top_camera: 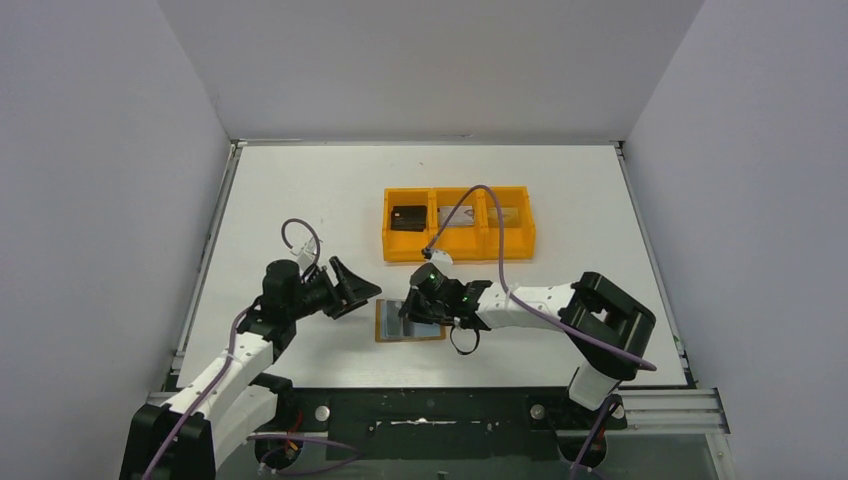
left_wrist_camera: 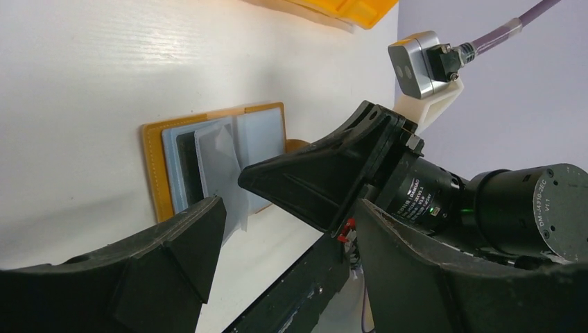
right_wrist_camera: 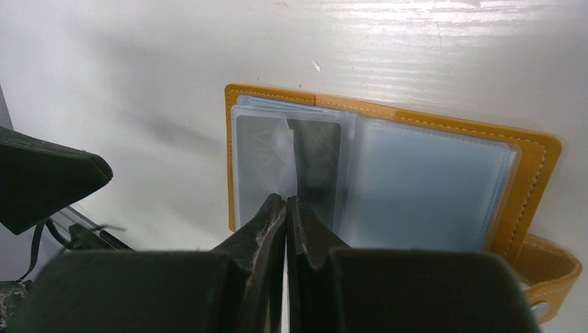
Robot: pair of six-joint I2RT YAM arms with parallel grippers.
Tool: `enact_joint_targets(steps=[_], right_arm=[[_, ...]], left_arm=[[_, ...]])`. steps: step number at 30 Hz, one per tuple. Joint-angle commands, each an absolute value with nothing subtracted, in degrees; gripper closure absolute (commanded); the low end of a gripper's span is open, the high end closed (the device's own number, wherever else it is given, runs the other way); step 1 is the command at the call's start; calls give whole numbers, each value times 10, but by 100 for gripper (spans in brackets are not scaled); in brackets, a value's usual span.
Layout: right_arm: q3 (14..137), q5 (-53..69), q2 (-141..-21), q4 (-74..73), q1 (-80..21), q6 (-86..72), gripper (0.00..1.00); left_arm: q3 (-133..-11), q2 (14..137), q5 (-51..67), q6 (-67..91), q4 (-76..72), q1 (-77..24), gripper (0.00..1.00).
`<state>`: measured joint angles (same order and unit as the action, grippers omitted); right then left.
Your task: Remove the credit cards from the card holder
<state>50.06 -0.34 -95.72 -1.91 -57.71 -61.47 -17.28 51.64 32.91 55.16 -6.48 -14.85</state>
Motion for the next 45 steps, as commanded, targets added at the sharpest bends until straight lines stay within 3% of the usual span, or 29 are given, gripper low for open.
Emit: enact_joint_targets(steps=[1, 16, 29, 42, 45], right_arm=[[491, -9, -919, 21, -573, -627, 100], [463, -10, -904, 46, -571, -644, 100], [447, -9, -891, 63, -571, -648, 100], [431, -18, -876, 56, -569, -656, 100], [432, -29, -868, 35, -569, -657, 93]], left_arm=[[-171, 519, 349, 555, -109, -157, 32], [-203, 625, 275, 523, -90, -265, 35], [-217, 667, 262, 521, -115, -286, 42], [-243, 712, 288, 526, -163, -309, 62], [-250, 721, 302, 526, -180, -316, 63]])
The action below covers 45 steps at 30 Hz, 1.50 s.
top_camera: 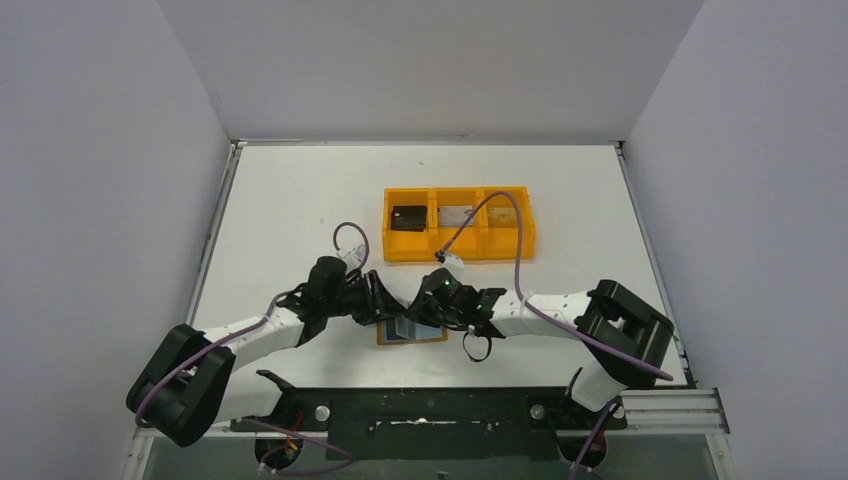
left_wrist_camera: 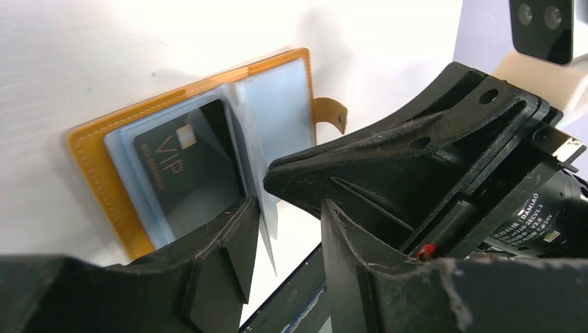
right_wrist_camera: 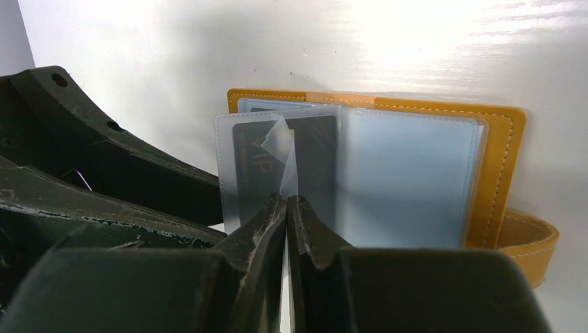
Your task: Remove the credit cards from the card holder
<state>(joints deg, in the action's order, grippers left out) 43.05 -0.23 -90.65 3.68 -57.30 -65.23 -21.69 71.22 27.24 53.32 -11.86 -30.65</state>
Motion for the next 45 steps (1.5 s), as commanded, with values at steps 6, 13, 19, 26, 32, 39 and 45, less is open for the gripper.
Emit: enact_joint_targets(steps=[6, 13, 19, 26, 32, 39, 45], right_arm=[[424, -99, -821, -45, -572, -668, 73], [394, -189, -724, -141, -572, -675, 62], [378, -181, -679, -125, -567, -639, 63], [404, -116, -739, -69, -568, -603, 71], [441, -86, -813, -72, -569, -595, 76], [448, -83, -859, -101, -566, -608, 76], [424, -75, -891, -97, -565, -624, 79]], left_arm=[[-281, 755, 304, 523, -189, -342, 64], [-320, 817, 286, 528, -204, -386, 64], [-327, 788, 223, 520, -150, -399, 62], [-322, 709, 132, 500, -43, -390, 57], [-305, 702, 155, 506, -47, -370, 54], [-315, 743, 198, 506, -68, -371, 54], [-319, 777, 213, 506, -72, -374, 53]])
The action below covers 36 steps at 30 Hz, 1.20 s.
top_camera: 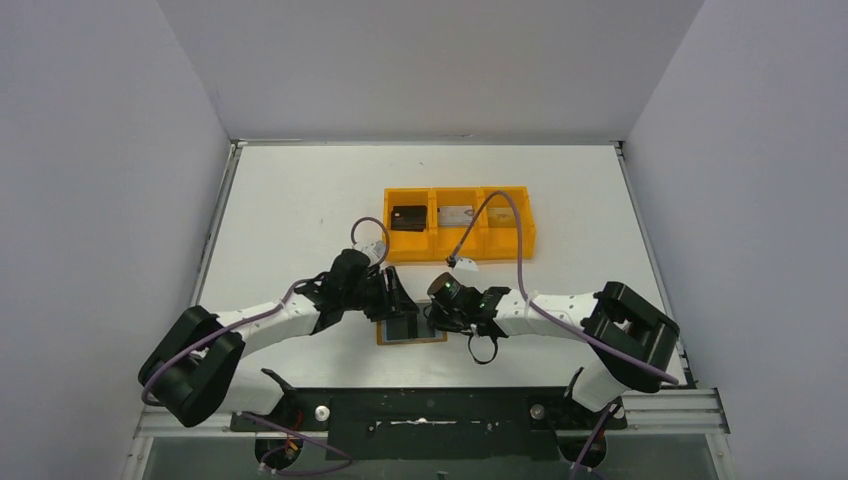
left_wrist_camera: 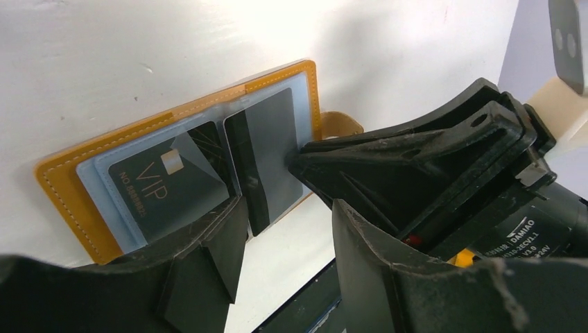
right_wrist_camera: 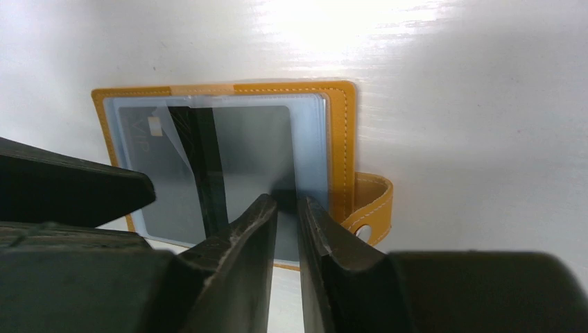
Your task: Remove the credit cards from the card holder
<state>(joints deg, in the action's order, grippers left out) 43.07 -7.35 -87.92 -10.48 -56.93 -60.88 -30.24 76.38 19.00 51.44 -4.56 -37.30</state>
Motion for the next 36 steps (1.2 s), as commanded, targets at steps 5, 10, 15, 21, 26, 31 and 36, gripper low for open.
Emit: enact_joint_targets(steps=[5, 10, 15, 21, 26, 31, 36], right_arm=[[389, -72, -894, -82, -565, -659, 85], [367, -62, -895, -61, -565, -675, 87], [360, -59, -900, -54, -565, -685, 89], [358, -63, -900, -58, -565, -690, 89], [361, -70, -899, -69, -564, -691, 89], [369, -81, -899, -89, -565, -692, 90], [381, -99, -902, -120, -564, -696, 92]], left_arm=[[-325, 809, 208, 504, -53, -375, 52], [-324, 829, 200, 503, -51, -383, 52], [-321, 846, 196, 504, -52, -388, 53], [-315, 830, 176, 509, -48, -390, 64], [-315, 820, 166, 508, -45, -390, 80], [-314, 820, 170, 506, -46, -390, 96], [-311, 810, 165, 502, -34, -389, 100]])
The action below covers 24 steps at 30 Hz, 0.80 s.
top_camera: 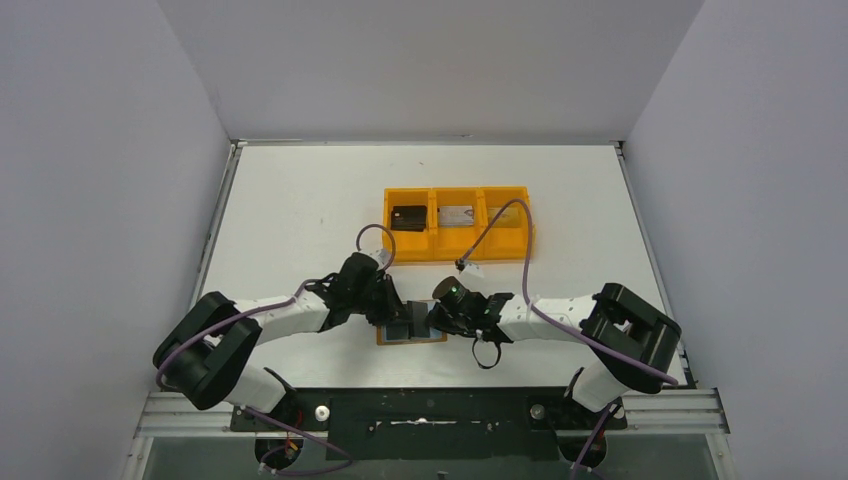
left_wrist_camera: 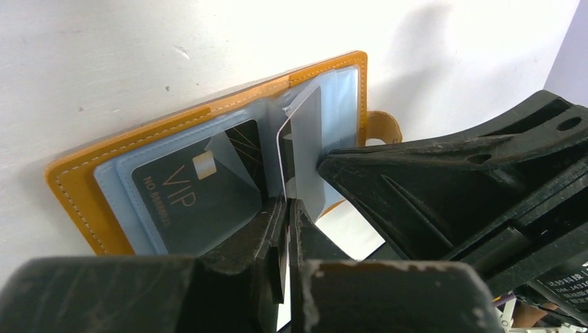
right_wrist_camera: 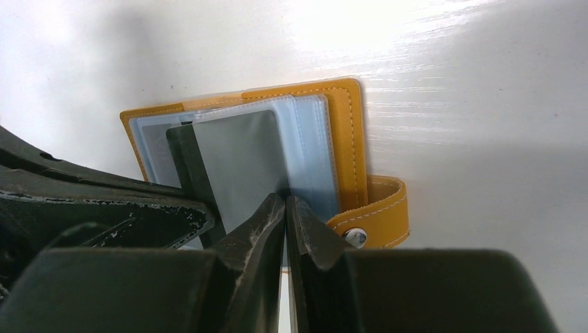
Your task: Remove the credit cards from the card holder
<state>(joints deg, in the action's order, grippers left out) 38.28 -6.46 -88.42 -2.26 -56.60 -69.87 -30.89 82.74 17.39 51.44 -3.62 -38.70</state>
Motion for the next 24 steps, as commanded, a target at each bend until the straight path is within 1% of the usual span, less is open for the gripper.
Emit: enact_joint_targets(steps=[1, 8, 17, 24], right_arm=[[383, -103, -903, -127, -564, -697, 92], [392, -119, -906, -155, -564, -701, 94], [396, -118, -900, -150, -564, -688, 94], [421, -104, -851, -118, -566, -623, 89]], left_arm=[[-311, 807, 165, 501, -32, -389, 100], [-315, 789, 157, 491, -10, -384, 100], [-315, 777, 162, 485, 3, -371, 100], [-316, 780, 170, 486, -1, -370, 100]])
